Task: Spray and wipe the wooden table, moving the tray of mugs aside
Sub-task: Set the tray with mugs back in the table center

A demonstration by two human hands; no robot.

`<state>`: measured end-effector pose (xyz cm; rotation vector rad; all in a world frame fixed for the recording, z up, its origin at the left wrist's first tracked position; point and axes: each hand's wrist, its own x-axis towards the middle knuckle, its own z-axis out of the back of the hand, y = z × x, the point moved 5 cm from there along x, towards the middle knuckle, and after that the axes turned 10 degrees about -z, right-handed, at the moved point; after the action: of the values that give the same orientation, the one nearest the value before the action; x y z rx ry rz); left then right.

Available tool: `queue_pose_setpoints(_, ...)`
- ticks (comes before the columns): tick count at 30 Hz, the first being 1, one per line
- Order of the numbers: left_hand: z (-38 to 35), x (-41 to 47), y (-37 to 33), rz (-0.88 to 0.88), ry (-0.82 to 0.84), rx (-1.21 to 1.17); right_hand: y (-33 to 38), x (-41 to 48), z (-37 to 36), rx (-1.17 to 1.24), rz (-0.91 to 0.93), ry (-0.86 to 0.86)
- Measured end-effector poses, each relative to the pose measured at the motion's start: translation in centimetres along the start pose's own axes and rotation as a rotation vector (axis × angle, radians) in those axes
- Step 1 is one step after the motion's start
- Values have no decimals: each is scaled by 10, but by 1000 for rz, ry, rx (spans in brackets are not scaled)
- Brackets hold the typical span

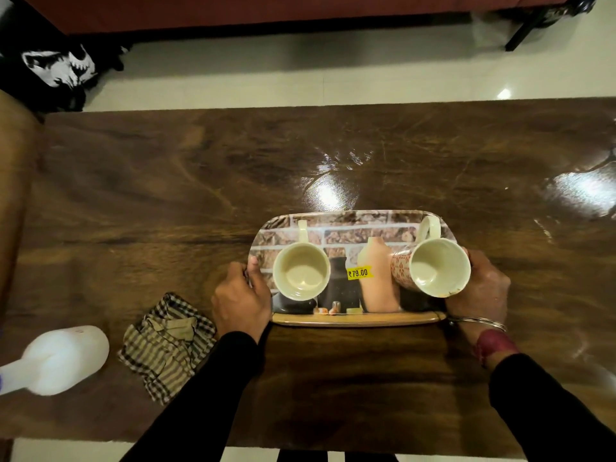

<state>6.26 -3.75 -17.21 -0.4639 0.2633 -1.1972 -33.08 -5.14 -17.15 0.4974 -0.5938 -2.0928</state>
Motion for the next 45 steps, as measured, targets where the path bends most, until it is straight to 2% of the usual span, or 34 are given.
queue_pose_setpoints(4, 3, 0, -3, -10, 11, -12, -2, 2, 1, 35, 6, 23)
queue_pose_setpoints(8, 27, 0, -7, 65, -89, -105, 2, -5, 23, 104, -10, -74)
queue_pose_setpoints(9, 37, 0, -13, 5, -100, -181, 5, -9, 30, 156, 17, -72)
queue_pose_setpoints(11, 48, -3, -30, -209, -6, -309, 14, -21, 38, 206, 135, 0)
queue_pose_setpoints(13, 47, -13, -45, -358, 153, -325, 22, -35, 35, 176, 236, 97)
queue_pose_setpoints(15, 42, -20, -54, -409, 212, -282, 28, -44, 29, 135, 269, 122)
queue_pose_setpoints(22, 36, -13, -56, -439, 169, -261, 33, -49, 18, 126, 245, 11)
queue_pose_setpoints(38, 32, -14, -51, -397, 181, -320, 31, -52, 18, 117, 237, 42)
queue_pose_setpoints(42, 35, -19, -43, -332, 192, -323, 25, -77, 24, 121, 176, -78)
queue_pose_setpoints(45, 45, -32, -24, -276, 148, -320, 34, -117, 11, 133, 330, -49)
